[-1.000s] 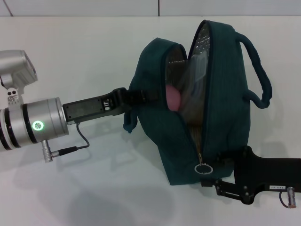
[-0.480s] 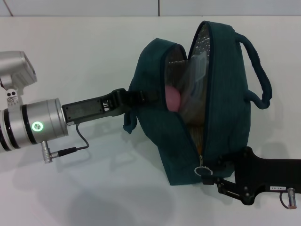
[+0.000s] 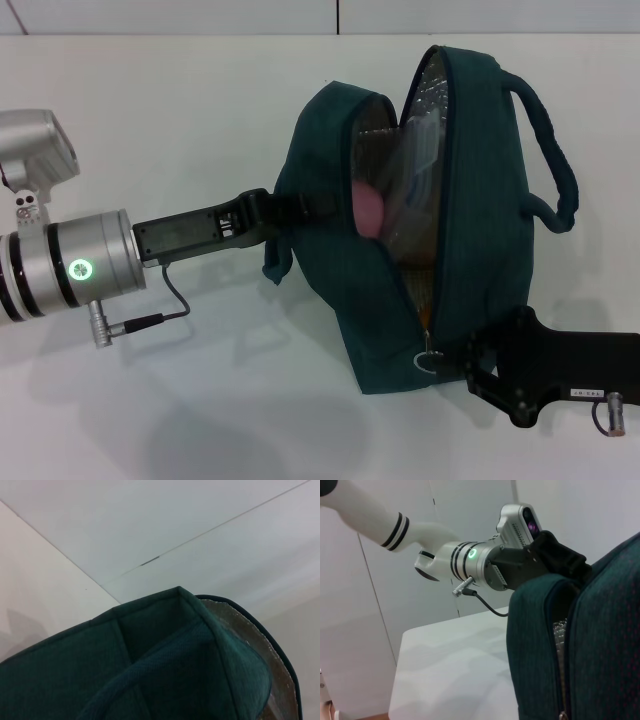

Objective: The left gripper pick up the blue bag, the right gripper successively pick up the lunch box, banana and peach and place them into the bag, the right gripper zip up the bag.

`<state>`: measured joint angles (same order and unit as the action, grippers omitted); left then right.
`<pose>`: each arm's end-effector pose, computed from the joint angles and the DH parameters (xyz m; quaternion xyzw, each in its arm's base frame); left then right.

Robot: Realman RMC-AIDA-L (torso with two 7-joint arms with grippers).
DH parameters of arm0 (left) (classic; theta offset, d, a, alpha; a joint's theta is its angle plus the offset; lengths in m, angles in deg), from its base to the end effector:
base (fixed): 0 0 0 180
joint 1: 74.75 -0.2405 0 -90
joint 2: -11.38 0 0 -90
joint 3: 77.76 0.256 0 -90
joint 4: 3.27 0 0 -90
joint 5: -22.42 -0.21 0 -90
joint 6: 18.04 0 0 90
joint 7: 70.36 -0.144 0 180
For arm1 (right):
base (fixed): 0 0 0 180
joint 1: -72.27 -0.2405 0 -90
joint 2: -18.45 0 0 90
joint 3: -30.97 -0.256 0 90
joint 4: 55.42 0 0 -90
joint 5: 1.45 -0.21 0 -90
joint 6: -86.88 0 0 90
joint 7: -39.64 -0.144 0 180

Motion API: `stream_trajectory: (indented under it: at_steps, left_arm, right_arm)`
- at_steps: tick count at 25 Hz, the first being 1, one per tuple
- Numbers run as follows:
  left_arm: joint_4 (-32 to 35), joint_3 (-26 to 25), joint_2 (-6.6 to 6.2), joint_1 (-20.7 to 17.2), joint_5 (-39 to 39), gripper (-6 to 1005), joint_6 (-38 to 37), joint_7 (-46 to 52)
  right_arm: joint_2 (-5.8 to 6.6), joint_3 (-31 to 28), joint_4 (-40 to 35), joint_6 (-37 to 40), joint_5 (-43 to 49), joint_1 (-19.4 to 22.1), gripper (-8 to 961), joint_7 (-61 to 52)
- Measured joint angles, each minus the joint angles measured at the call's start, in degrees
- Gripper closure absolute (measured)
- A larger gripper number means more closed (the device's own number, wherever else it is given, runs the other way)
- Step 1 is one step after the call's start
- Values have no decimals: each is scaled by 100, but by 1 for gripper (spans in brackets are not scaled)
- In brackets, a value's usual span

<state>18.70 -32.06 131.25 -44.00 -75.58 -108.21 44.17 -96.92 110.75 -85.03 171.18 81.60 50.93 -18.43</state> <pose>-0.2426 0.3100 -0.0398 0.7450 0.5514 0.3719 0.0520 0.2711 0.2661 -0.0554 -0.9605 0.1003 0.2526 0.0599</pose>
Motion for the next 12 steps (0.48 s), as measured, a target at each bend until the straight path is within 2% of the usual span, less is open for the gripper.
stream_trajectory:
  at_steps: [2, 8, 12]
  left_arm:
    - [0, 0, 1, 0, 2, 920, 0, 0]
    - [0, -11, 1, -40, 9, 916, -1, -1]
    - [0, -17, -5, -61, 10, 913, -11, -15]
  right_arm:
    - [-1, 5, 0, -14, 0, -7, 945, -6]
    - [5, -37, -54, 92, -2, 65, 948, -5]
    - [36, -385, -70, 459, 12, 170, 947, 94]
